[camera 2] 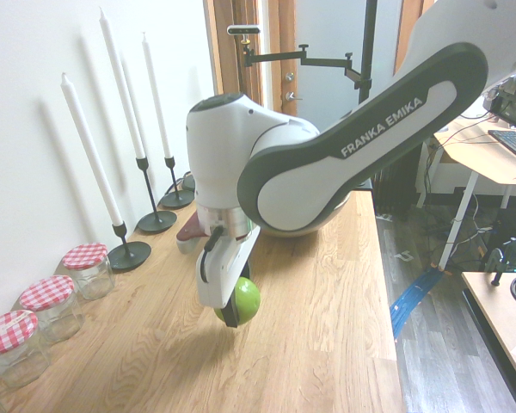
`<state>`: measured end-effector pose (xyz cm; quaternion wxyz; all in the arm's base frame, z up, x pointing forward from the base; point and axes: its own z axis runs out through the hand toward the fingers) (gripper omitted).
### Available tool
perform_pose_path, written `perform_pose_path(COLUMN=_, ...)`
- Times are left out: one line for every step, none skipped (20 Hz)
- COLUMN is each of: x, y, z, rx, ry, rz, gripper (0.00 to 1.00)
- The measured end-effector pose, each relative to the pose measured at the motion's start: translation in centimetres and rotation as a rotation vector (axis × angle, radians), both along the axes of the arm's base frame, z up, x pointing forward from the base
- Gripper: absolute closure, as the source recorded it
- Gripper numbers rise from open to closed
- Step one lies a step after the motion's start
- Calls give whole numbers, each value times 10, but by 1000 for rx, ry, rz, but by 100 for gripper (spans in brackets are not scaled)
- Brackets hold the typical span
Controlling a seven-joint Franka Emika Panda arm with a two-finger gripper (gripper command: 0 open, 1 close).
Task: Take green apple out of the basket
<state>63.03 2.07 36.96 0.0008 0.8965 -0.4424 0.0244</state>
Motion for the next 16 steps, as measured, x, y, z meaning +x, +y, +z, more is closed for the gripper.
perform_pose_path(x=0, y=2, z=-3, rx=1, ry=1, rz=-4, gripper=0)
perform_pose_path(x=1, y=3, z=-5, rx=2, ry=1, rz=-8, gripper=0)
perform_pose_path(x=1, y=5, z=-5, rx=2, ry=0, rz=-11, gripper=0)
perform_pose_path(x=1, y=6, z=-5, rx=3, ry=-1, rz=-13, gripper=0)
perform_pose_path(x=1, y=7, z=-5, rx=3, ry=-3, rz=-14, gripper=0)
perform_pose_path(x=1, y=7, z=-5, rx=4, ry=-4, rz=-16, gripper=0)
perform_pose_path(x=1, y=7, z=-5, rx=4, ry=-5, rz=-18, gripper=0)
perform_pose_path(x=1, y=7, z=-5, rx=5, ry=-5, rz=-19, gripper=0)
perform_pose_path(x=1, y=7, z=-5, rx=5, ry=-5, rz=-20, gripper=0)
perform_pose_path(x=1, y=7, z=-5, rx=6, ry=-6, rz=-21, gripper=0)
perform_pose_path(x=1, y=7, z=-5, rx=7, ry=-6, rz=-23, gripper=0)
perform_pose_path(x=1, y=6, z=-4, rx=8, ry=-6, rz=-24, gripper=0)
perform_pose_path(x=2, y=5, z=-4, rx=8, ry=-7, rz=-26, gripper=0)
perform_pose_path(x=2, y=4, z=-4, rx=8, ry=-8, rz=-28, gripper=0)
perform_pose_path(x=2, y=3, z=-3, rx=8, ry=-9, rz=-29, gripper=0)
perform_pose_path(x=2, y=2, z=-1, rx=9, ry=-12, rz=-31, gripper=0)
